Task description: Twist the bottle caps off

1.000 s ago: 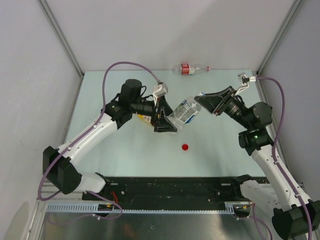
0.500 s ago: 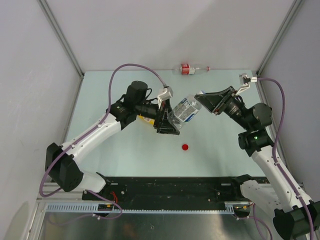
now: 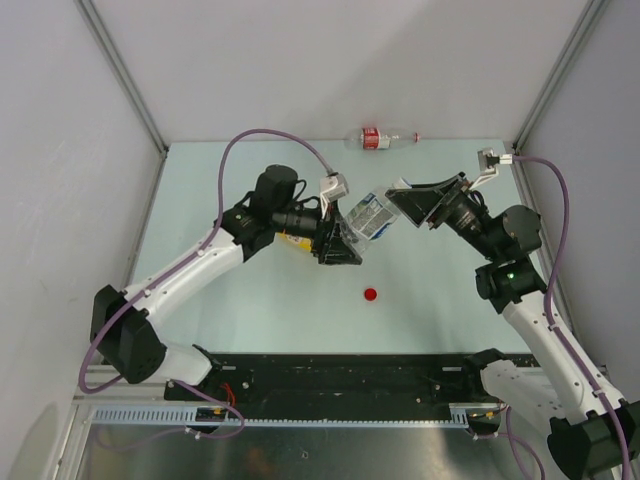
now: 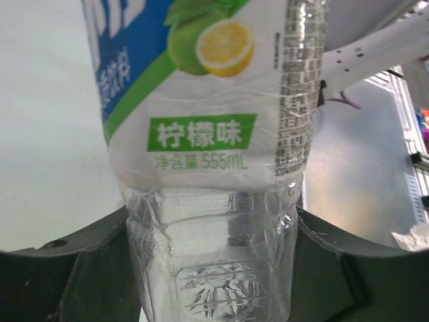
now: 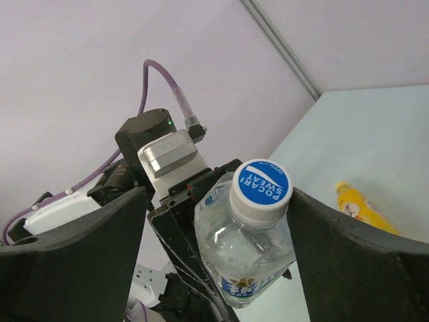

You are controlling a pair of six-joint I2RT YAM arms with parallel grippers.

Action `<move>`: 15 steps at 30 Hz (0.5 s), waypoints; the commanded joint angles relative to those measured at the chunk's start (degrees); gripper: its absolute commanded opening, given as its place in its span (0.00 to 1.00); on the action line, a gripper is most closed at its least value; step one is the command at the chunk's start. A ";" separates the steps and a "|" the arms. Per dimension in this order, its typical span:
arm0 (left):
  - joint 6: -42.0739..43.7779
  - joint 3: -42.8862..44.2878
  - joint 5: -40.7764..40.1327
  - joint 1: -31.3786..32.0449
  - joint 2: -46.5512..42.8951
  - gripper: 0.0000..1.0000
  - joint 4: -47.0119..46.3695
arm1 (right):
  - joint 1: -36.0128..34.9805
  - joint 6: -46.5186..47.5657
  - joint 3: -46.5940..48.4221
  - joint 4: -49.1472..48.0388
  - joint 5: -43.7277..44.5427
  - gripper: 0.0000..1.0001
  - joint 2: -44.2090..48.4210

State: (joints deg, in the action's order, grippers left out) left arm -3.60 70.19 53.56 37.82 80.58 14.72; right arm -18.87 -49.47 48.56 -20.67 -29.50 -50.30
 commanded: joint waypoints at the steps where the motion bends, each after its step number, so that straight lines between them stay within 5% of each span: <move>1: 2.31 -0.49 -9.33 0.09 -2.95 0.37 1.47 | -0.33 -0.01 0.31 -2.51 0.02 0.93 0.66; 15: 10.80 -1.09 -47.50 9.98 -8.00 0.35 7.90 | -0.88 -0.19 5.40 6.53 4.45 0.99 -3.58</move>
State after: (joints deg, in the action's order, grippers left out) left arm 3.14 69.56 21.21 44.53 75.44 21.26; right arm -19.18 -49.95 49.74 -17.52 -27.59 -52.69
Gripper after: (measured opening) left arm 0.669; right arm 0.991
